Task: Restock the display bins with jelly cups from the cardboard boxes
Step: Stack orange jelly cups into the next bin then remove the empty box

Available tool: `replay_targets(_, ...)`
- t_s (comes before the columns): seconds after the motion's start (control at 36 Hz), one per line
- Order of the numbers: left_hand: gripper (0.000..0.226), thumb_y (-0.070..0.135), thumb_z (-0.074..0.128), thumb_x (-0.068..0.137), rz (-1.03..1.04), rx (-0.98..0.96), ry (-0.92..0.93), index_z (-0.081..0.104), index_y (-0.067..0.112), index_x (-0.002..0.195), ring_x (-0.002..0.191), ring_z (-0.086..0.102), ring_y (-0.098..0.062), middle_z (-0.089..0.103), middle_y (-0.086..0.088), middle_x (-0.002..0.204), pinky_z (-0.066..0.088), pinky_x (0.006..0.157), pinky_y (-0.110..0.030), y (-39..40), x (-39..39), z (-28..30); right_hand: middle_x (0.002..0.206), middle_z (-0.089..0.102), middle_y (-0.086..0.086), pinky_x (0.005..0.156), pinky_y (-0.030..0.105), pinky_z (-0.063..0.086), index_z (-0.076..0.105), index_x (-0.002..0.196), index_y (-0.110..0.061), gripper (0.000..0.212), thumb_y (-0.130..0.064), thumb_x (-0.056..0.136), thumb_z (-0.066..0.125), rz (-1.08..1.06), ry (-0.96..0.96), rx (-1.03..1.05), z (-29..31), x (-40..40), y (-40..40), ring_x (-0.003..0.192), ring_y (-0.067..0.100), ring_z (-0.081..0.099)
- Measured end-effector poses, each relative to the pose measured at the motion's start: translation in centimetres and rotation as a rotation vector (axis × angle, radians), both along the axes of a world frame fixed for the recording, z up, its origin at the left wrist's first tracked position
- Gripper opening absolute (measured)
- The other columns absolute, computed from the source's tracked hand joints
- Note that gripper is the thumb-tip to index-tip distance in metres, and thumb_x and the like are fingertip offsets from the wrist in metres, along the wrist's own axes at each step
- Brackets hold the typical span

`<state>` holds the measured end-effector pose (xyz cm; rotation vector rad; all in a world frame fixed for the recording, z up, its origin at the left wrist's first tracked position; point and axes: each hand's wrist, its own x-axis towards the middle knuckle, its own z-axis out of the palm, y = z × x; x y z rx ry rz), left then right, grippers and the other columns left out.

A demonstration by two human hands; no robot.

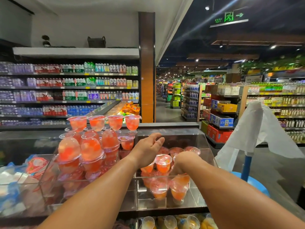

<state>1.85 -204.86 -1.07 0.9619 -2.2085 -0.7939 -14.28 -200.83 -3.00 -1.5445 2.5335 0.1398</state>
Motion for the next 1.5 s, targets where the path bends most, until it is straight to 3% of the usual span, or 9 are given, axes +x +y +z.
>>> replay_targets(0.17, 0.051, 0.051, 0.039, 0.106, 0.013, -0.026, -0.048, 0.039, 0.029, 0.152, 0.137, 0.048, -0.021, 0.049, -0.002, 0.151, 0.039, 0.114, -0.04, 0.0, 0.8, -0.5, 0.117, 0.065, 0.006, 0.095, 0.044, 0.055, 0.066, 0.126, -0.021, 0.068, -0.069, 0.078, 0.07, -0.011, 0.014, -0.009, -0.6, 0.3, -0.3, 0.108, 0.031, 0.062)
replay_targets(0.28, 0.053, 0.052, 0.04, 0.105, 0.041, -0.067, -0.134, 0.037, 0.031, 0.153, 0.126, 0.054, -0.019, 0.057, 0.0, 0.141, 0.044, 0.105, -0.036, -0.3, 1.0, -1.1, 0.126, 0.061, 0.007, 0.1, 0.041, 0.052, 0.062, 0.133, -0.018, 0.059, -0.052, 0.085, 0.072, -0.006, -0.051, 0.018, 0.7, 0.3, 0.4, 0.118, 0.03, 0.059)
replay_targets(0.42, 0.055, 0.053, 0.045, 0.102, 0.078, -0.149, -0.229, 0.036, 0.032, 0.153, 0.122, 0.057, -0.019, 0.061, 0.003, 0.136, 0.048, 0.103, -0.04, -0.5, 0.7, -1.5, 0.103, 0.064, 0.004, 0.092, 0.039, 0.056, 0.069, 0.119, -0.017, 0.044, -0.046, 0.086, 0.07, 0.005, 0.014, -0.049, 0.0, 0.6, 0.8, 0.101, 0.027, 0.064)
replay_targets(0.67, 0.059, 0.054, 0.05, 0.1, 0.102, -0.275, -0.376, 0.039, 0.028, 0.152, 0.122, 0.057, -0.019, 0.06, 0.003, 0.137, 0.05, 0.1, -0.037, 0.2, 0.4, -1.7, 0.127, 0.063, 0.007, 0.102, 0.041, 0.05, 0.06, 0.134, -0.015, 0.063, -0.06, 0.089, 0.063, 0.016, -0.039, -0.032, 1.3, 0.7, 2.2, 0.12, 0.03, 0.058)
replay_targets(0.78, 0.053, 0.053, 0.051, 0.1, 0.131, -0.352, -0.494, 0.046, 0.026, 0.146, 0.127, 0.055, -0.021, 0.055, 0.001, 0.142, 0.051, 0.1, -0.039, 1.0, 0.5, -0.9, 0.098, 0.064, 0.004, 0.084, 0.034, 0.055, 0.068, 0.116, -0.013, 0.059, -0.064, 0.086, 0.065, -0.036, -0.034, -0.217, 2.4, 0.4, 3.6, 0.095, 0.024, 0.065)
replay_targets(0.94, 0.05, 0.051, 0.05, 0.1, 0.245, -0.359, -0.603, 0.049, 0.023, 0.142, 0.125, 0.056, -0.026, 0.055, -0.003, 0.14, 0.051, 0.094, -0.04, 3.8, 1.4, 1.1, 0.091, 0.068, 0.002, 0.064, 0.031, 0.053, 0.071, 0.106, -0.015, 0.039, -0.05, 0.091, 0.066, -0.054, -0.018, -0.341, 4.3, -0.3, 6.6, 0.08, 0.021, 0.066)
replay_targets(1.19, 0.04, 0.051, 0.054, 0.096, 0.472, -0.284, -0.618, 0.06, 0.021, 0.121, 0.111, 0.061, -0.026, 0.063, -0.004, 0.123, 0.05, 0.088, -0.04, 12.6, 6.6, 2.5, 0.084, 0.064, -0.002, 0.066, 0.031, 0.051, 0.063, 0.083, -0.019, 0.022, -0.04, 0.088, 0.065, 0.263, -0.018, -0.393, 5.8, 3.5, 13.3, 0.08, 0.02, 0.063)
replay_targets(1.39, 0.044, 0.051, 0.056, 0.095, 0.71, -0.174, -0.656, 0.061, 0.022, 0.127, 0.114, 0.062, -0.029, 0.066, -0.006, 0.125, 0.051, 0.095, -0.041, 24.1, 11.6, 0.5, 0.113, 0.068, 0.005, 0.077, 0.034, 0.053, 0.07, 0.111, -0.015, 0.025, -0.024, 0.093, 0.057, 0.634, 0.04, -0.38, 4.5, 8.3, 21.4, 0.101, 0.026, 0.065)
replay_targets(1.5, 0.037, 0.05, 0.056, 0.092, 0.805, -0.093, -0.704, 0.066, 0.025, 0.118, 0.113, 0.063, -0.03, 0.068, -0.007, 0.122, 0.051, 0.094, -0.038, 30.9, 14.3, -1.3, 0.104, 0.069, 0.011, 0.075, 0.036, 0.055, 0.068, 0.093, -0.011, 0.021, -0.027, 0.088, 0.054, 0.777, 0.029, -0.275, 2.9, 11.8, 25.7, 0.092, 0.031, 0.065)
